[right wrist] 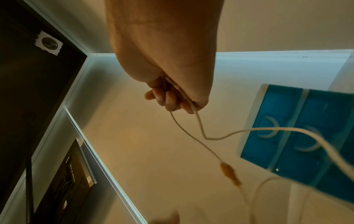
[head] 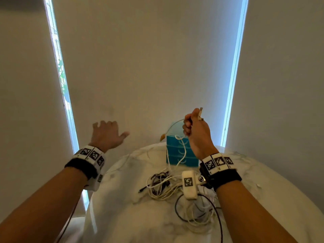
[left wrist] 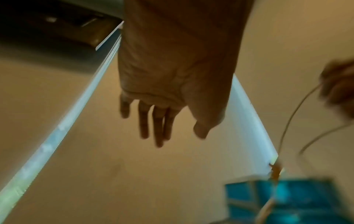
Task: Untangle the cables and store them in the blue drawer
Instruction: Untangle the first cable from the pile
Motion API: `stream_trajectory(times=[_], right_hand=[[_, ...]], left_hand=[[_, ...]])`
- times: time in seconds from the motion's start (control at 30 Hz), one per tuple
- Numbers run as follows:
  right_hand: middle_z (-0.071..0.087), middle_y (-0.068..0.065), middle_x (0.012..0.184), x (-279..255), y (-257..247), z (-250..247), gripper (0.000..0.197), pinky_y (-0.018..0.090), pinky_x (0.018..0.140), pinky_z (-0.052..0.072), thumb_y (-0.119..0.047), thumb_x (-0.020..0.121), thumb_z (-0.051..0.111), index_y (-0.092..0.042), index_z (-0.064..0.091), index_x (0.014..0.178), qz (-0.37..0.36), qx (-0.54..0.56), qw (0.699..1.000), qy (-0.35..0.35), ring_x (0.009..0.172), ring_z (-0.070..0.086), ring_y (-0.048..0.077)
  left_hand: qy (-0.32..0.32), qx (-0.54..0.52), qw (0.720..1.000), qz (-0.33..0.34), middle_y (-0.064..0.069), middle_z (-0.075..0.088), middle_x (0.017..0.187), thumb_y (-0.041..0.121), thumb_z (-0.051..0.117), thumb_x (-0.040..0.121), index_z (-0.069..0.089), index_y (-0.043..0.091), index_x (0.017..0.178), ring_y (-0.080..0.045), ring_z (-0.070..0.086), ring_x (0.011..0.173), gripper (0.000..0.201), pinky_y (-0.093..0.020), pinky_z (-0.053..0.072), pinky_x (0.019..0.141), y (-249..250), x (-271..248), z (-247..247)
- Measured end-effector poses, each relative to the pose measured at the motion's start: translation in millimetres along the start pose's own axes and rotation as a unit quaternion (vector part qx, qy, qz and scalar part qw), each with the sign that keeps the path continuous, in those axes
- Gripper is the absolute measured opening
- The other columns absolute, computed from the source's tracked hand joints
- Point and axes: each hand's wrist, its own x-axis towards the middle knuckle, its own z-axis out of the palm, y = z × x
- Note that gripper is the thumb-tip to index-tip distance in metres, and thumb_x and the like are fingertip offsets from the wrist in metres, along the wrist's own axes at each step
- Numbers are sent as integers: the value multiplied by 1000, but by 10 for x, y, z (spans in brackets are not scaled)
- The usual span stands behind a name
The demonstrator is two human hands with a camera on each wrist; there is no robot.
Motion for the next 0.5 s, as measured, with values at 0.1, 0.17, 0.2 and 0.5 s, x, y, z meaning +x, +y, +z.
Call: stream_trajectory(times=[0.1,0.17,0.2,0.5], right_hand=[[47,-2,64,-57,71,129,48,29,62,37,-51,112,41,-15,58,85,39,31,998,-26,59,43,12],[49,-1,66,-99,106,162,49,30,66,43,-53,111,43,-14,60,87,63,35,996,-50,63,48,13],[52,-1,67,-116,111,161,49,31,70,47,-55,110,44,-14,62,89,73,24,995,-59,66,53,14],[56,-4,67,-73,-206,-182,59,32,69,45,-64,110,33,-18,61,84,17,-130,990,58,70,54,15]], left_hand=[[19,-311,941,132,8,68,136,74,58,96,57,24,144,-14,57,127,70,-38,44,109,639,-248,-77],[-71,-392,895,203,10,56,148,70,70,91,40,27,158,-7,48,133,85,-31,40,110,1001,-390,-163],[-113,-405,877,233,10,53,153,69,75,88,34,29,160,-7,47,135,92,-31,40,112,1139,-432,-169],[-194,-495,814,233,-1,66,76,57,66,101,75,15,97,-13,65,69,44,-55,63,85,1238,-276,168]])
